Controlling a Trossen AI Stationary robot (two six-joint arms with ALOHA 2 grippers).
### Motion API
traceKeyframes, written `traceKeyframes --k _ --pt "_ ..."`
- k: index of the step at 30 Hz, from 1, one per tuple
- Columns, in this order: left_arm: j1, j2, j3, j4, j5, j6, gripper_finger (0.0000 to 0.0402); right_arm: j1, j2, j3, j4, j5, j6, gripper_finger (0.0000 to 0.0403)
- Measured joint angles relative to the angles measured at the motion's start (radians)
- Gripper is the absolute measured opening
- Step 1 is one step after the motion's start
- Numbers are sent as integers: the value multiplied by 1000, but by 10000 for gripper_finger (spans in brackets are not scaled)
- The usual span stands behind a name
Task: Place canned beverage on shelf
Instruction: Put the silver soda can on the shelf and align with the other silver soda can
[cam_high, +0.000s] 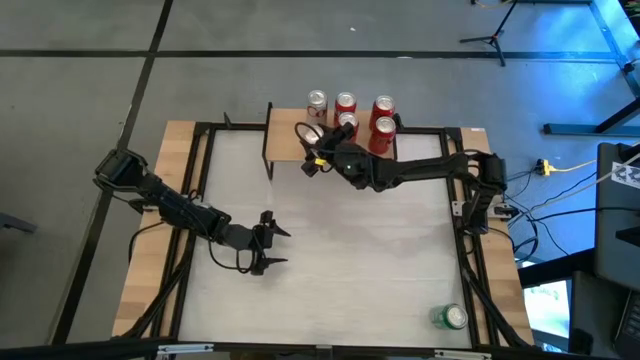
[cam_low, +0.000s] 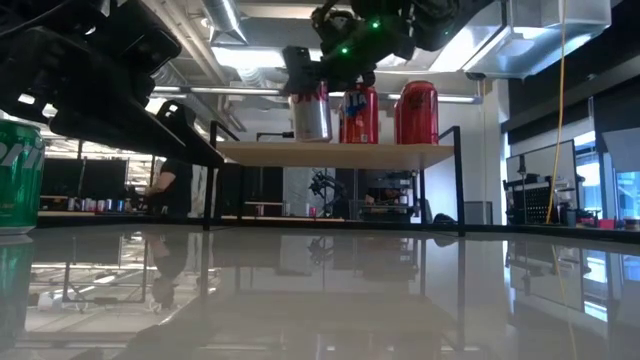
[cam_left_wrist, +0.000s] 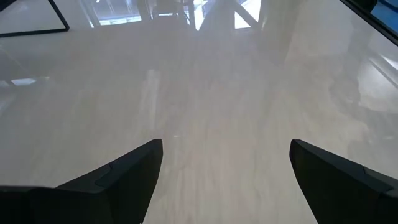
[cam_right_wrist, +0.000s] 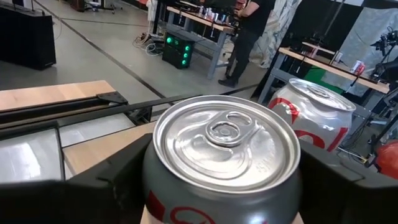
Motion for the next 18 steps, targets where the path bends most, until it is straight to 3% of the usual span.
traceKeyframes --k 8,18 --pt "0 0 0 0 0 0 341 -11 0 0 -11 1 2 345" --pt "0 0 0 -1 0 0 341 -9 0 0 18 1 -1 352"
